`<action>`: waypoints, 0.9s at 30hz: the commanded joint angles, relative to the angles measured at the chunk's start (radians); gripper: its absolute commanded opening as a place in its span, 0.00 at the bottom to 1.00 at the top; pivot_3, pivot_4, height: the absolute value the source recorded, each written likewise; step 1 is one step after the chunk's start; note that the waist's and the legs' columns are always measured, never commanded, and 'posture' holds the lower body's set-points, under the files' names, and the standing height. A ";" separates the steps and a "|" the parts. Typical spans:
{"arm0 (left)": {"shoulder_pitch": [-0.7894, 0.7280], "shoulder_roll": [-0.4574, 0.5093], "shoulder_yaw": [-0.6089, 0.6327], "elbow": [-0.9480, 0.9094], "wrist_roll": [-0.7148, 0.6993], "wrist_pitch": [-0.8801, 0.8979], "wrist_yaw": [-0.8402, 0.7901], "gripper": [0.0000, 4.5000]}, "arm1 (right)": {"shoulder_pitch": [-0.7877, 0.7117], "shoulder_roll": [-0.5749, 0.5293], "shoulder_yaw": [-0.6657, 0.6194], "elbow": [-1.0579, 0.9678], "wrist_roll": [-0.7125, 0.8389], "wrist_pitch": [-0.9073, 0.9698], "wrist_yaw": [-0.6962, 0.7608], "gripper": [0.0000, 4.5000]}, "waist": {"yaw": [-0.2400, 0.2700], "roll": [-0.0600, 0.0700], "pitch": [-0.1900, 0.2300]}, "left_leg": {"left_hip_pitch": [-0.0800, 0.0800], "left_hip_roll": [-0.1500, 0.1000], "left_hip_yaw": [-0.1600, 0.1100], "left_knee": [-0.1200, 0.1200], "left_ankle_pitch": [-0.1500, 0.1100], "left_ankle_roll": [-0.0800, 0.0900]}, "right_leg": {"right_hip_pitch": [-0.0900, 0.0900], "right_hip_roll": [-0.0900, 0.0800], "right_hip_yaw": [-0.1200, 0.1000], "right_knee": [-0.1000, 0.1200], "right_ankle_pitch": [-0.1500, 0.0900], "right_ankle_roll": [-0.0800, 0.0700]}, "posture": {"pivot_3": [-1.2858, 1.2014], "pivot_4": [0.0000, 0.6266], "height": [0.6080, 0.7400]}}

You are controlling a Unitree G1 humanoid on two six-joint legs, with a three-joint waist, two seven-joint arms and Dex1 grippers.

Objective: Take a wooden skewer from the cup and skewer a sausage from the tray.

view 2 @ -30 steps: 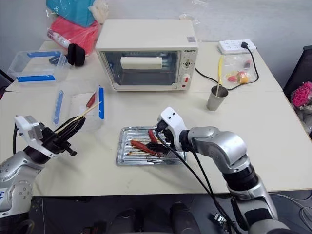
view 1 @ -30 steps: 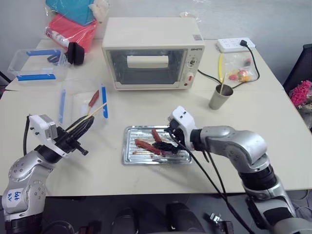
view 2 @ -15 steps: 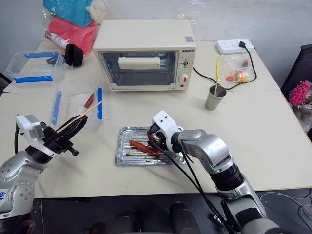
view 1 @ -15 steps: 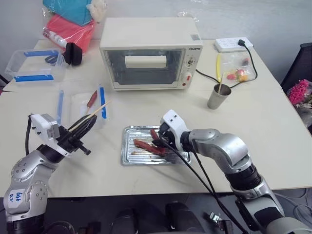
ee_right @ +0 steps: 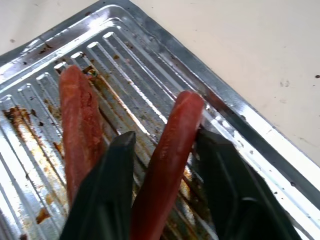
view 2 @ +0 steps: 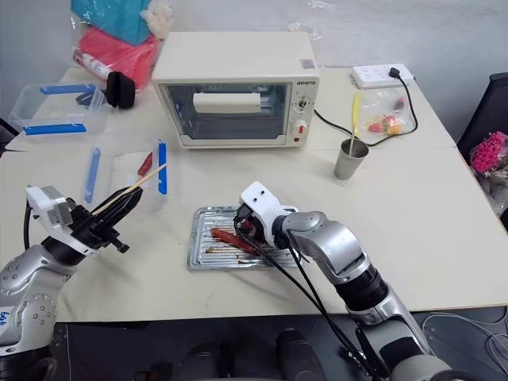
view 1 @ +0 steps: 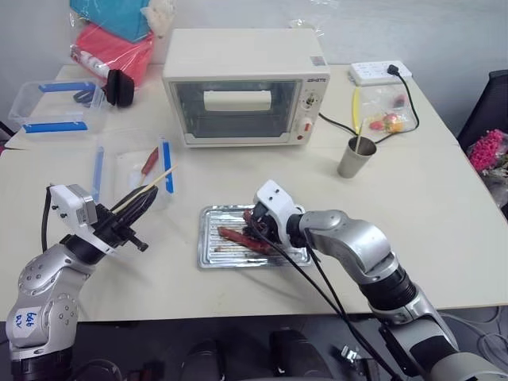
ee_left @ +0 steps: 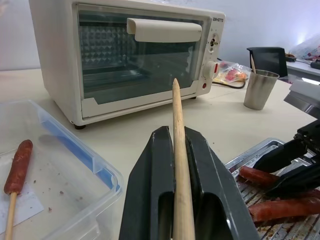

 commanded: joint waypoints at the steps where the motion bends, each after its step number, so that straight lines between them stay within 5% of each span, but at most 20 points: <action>1: -0.008 0.004 0.007 -0.031 -0.016 -0.008 -0.005 0.00 | -0.004 -0.012 0.001 -0.024 -0.014 -0.022 0.029 0.33 | 0.000 0.000 0.000 | 0.000 0.000 0.000 0.000 0.000 0.000 | 0.000 0.000 0.000 0.000 0.000 0.000 | 0.52 0.24 1.00; 14: -0.022 0.018 -0.030 -0.016 -0.013 -0.005 -0.062 0.00 | 0.013 -0.133 0.001 -0.041 -0.018 -0.101 0.186 0.33 | 0.001 0.000 0.000 | 0.000 0.000 0.000 0.000 0.000 0.000 | 0.000 0.000 0.000 0.000 0.000 0.000 | 0.52 0.24 1.00; 27: -0.025 0.014 -0.032 -0.012 -0.013 -0.001 -0.071 0.00 | 0.017 -0.055 0.010 0.009 -0.070 -0.157 0.178 0.33 | 0.000 0.000 0.000 | 0.000 0.000 0.000 0.000 0.000 0.000 | 0.000 0.000 0.000 0.000 0.000 0.000 | 0.52 0.24 1.00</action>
